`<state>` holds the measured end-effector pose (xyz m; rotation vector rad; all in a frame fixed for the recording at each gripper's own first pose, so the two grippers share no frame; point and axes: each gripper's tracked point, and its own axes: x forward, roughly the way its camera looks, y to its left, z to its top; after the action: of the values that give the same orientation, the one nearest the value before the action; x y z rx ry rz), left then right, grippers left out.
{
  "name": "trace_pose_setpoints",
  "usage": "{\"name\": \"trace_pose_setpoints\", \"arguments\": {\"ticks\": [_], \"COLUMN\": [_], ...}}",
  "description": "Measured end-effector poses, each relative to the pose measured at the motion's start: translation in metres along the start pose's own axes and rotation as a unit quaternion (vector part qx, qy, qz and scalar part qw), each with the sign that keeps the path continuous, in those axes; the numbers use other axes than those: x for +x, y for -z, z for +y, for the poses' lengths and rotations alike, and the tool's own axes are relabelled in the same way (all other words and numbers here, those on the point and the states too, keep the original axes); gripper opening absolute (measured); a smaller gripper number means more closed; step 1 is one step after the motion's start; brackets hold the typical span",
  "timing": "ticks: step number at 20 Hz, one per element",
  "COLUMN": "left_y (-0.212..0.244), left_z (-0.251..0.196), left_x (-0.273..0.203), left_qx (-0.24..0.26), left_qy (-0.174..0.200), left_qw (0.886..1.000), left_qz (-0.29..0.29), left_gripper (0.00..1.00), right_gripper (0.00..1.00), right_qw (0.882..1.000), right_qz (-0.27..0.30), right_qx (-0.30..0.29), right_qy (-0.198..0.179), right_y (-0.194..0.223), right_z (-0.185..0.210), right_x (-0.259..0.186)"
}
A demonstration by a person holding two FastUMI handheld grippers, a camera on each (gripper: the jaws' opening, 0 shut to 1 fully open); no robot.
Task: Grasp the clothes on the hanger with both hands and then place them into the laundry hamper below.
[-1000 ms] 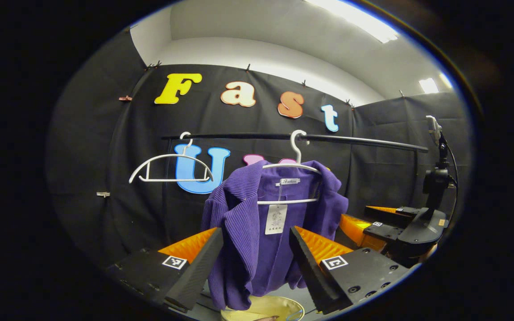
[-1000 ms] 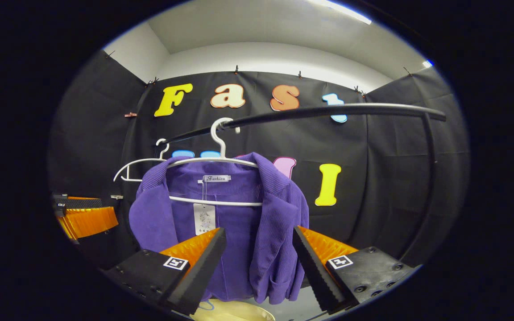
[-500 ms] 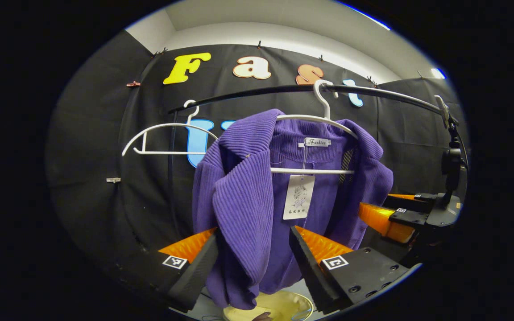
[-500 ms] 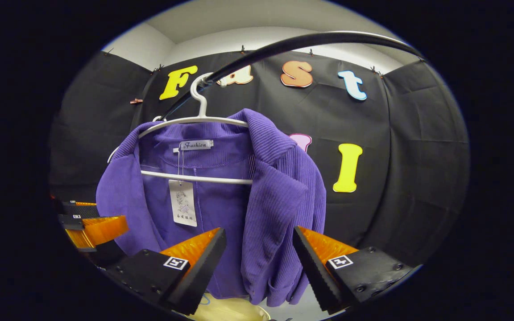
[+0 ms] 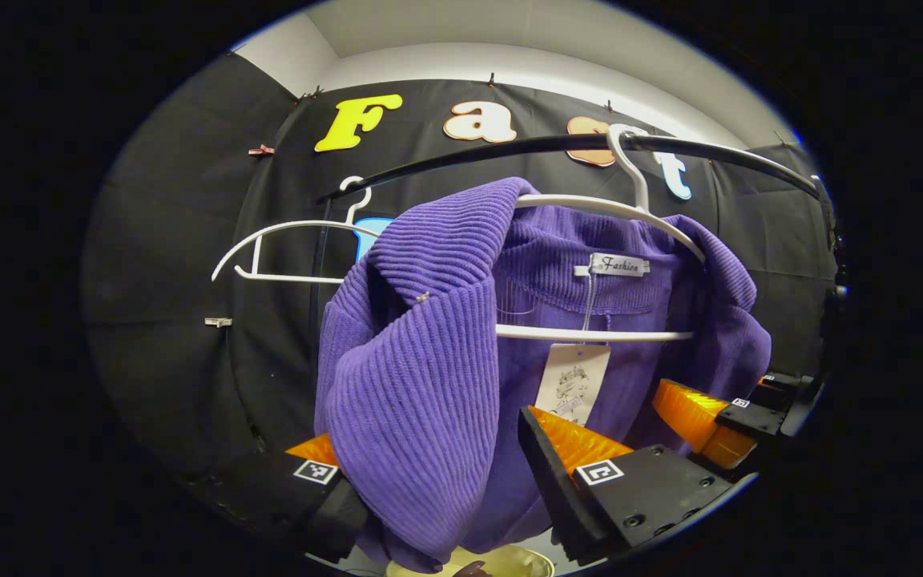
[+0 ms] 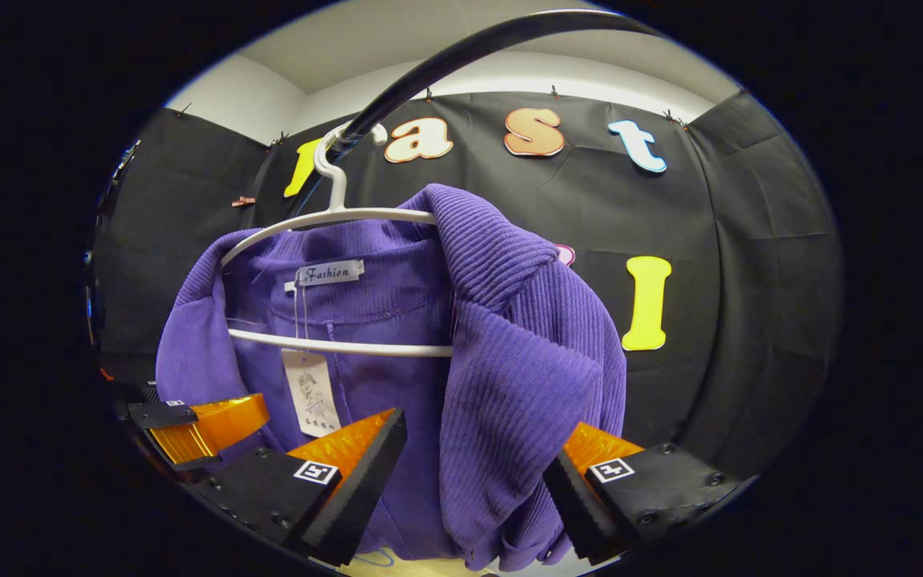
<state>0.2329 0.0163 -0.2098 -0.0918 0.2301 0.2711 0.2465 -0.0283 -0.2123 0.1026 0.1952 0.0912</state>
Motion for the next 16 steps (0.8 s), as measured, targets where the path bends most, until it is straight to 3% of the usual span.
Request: {"name": "trace_pose_setpoints", "arguments": {"ticks": [2,4,5,6,8,9,12,16], "left_y": [0.000,0.000,0.000,-0.002,-0.003,-0.003,-0.016,-0.039], "left_z": [0.002,0.007,0.012,0.023,0.024,0.023,0.032,0.054], "left_x": [0.006,0.011,0.018,0.017,0.023,0.020,0.010,-0.004], "left_qx": [-0.001,0.001,0.003,0.006,0.011,0.018,0.038,0.060], "left_qy": [-0.003,-0.007,-0.016,-0.040,-0.043,-0.046,-0.063,-0.094], "left_qw": [1.000,1.000,1.000,0.999,0.999,0.999,0.997,0.993], "left_qz": [-0.002,-0.003,-0.001,-0.002,0.003,0.006,-0.007,-0.026], "left_gripper": [0.87,0.78,0.76,0.53,0.08,0.09,0.08,0.08], "right_gripper": [0.95,0.81,0.67,0.54,0.27,0.14,0.14,0.14], "right_qw": [1.000,1.000,0.999,0.999,0.998,0.997,0.996,0.988], "right_qz": [-0.007,-0.011,-0.014,-0.017,-0.025,-0.027,-0.043,-0.038], "right_qx": [0.011,0.025,0.026,0.028,0.053,0.067,0.081,0.112], "right_qy": [0.004,0.007,0.011,0.019,-0.001,-0.006,-0.023,-0.098], "right_y": [0.003,0.003,0.002,0.002,-0.002,-0.004,-0.012,-0.012], "right_z": [-0.007,-0.016,-0.024,-0.033,-0.036,-0.040,-0.050,-0.043], "right_x": [0.012,0.022,0.026,0.032,0.033,0.034,0.033,0.039]}}
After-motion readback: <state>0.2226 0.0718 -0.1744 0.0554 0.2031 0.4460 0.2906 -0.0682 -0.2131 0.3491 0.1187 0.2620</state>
